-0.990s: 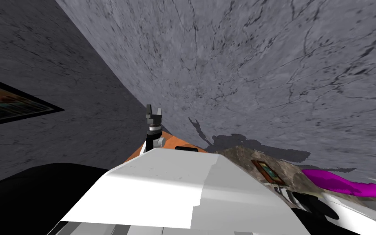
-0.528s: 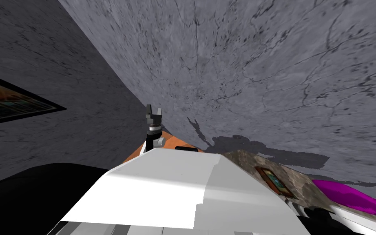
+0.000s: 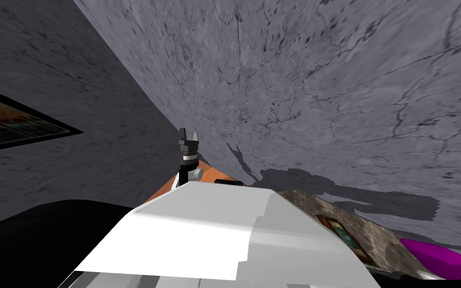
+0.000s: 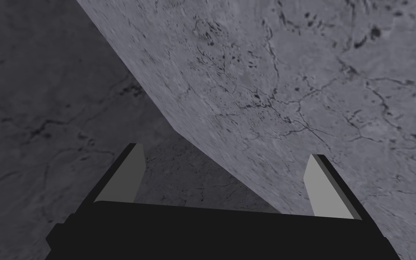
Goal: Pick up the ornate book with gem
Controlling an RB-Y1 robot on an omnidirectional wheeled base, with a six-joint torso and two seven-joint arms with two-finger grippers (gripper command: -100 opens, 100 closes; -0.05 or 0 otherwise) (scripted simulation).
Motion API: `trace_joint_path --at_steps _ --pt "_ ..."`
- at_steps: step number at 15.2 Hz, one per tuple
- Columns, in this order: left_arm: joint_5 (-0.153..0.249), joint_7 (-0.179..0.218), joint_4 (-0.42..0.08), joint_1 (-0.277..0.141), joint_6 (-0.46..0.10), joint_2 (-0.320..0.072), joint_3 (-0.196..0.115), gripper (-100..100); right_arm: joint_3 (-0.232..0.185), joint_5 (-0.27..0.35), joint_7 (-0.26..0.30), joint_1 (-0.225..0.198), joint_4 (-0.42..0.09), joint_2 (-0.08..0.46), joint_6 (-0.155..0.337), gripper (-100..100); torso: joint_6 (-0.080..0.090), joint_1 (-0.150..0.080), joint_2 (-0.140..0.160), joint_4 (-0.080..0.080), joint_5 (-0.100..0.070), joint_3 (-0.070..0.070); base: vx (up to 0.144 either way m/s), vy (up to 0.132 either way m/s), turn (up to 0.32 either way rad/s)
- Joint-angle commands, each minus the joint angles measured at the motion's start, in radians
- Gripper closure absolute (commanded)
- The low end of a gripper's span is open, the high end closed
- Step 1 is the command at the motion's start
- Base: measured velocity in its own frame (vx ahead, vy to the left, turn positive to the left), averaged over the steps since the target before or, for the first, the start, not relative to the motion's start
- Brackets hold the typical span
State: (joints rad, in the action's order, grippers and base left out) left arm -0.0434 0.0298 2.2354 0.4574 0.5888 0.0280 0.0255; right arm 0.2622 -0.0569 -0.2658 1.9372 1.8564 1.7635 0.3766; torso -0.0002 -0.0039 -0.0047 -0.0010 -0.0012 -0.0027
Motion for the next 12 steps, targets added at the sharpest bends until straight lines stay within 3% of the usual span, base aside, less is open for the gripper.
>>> trace_joint_path --at_steps 1,3,5,6,7,12 --pt "0.0 0.0 0.0 0.0 0.0 0.0 0.0 0 0.0 0.0 0.0 0.0 0.0 0.0 0.0 -100 0.0 0.0 0.0 0.0 0.0 0.0 0.032 -0.03 0.022" --pt "0.0 0.0 0.0 0.0 0.0 0.0 0.0 0 0.003 -0.04 0.035 0.003 -0.019 0.068 -0.007 -100 -0.001 0.002 0.003 0.0 0.0 0.002 -0.081 -0.008 0.083" --pt "0.0 0.0 0.0 0.0 0.0 0.0 0.0 0 0.003 -0.04 0.035 0.003 -0.019 0.068 -0.007 -100 0.0 0.003 0.009 0.002 0.001 0.005 -0.106 -0.001 0.046" --pt "0.0 0.0 0.0 0.0 0.0 0.0 0.0 0 0.005 -0.069 0.06 0.004 -0.032 0.113 -0.01 -100 0.001 0.004 0.01 0.002 0.001 0.006 -0.096 0.009 0.039" --pt "0.0 0.0 0.0 0.0 0.0 0.0 0.0 0 0.005 -0.069 0.06 0.004 -0.032 0.113 -0.01 -100 0.0 0.004 0.01 0.002 0.001 0.006 -0.115 0.008 0.058" --pt "0.0 0.0 0.0 0.0 0.0 0.0 0.0 0 0.011 -0.14 0.123 0.004 -0.066 0.224 -0.016 -100 0.0 0.004 0.012 0.003 0.0 0.007 -0.119 0.006 0.071"
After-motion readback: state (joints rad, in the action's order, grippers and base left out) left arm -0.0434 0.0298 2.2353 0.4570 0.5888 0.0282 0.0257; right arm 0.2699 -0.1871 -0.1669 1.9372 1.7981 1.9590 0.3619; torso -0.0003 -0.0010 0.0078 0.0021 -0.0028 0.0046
